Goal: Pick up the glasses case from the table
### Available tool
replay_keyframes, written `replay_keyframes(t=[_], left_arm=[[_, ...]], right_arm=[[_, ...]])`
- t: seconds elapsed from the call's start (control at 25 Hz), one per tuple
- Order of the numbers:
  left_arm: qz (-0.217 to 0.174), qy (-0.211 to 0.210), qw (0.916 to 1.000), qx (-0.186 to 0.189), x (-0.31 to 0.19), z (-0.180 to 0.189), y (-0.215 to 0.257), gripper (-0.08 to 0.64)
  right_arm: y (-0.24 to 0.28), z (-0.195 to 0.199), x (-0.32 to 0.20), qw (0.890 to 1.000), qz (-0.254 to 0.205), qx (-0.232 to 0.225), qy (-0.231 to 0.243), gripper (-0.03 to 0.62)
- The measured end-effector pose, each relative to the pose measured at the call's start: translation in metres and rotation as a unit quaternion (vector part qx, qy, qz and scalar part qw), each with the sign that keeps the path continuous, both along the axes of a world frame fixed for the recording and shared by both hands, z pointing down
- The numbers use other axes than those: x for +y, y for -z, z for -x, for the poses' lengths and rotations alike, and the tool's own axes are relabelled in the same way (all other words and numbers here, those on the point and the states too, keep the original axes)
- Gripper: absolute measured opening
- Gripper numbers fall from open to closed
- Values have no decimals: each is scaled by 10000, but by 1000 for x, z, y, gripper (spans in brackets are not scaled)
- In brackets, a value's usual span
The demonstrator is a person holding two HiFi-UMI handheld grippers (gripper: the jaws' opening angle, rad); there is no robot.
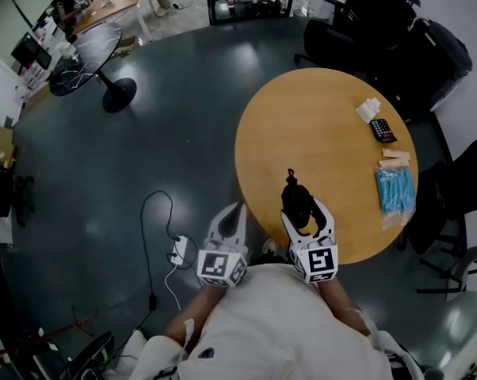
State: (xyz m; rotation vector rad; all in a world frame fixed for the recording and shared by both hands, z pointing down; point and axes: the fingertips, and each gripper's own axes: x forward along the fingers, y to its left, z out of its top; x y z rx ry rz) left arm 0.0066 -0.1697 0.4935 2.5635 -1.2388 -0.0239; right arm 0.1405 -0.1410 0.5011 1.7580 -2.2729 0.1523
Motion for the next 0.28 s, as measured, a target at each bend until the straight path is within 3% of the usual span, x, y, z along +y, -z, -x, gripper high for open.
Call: replay_keyframes(t=[0.28], left_arm=[[56, 5, 10000, 24, 2, 2, -1, 6]], right_arm=[[2, 3, 2, 10000, -9, 5, 30, 324]])
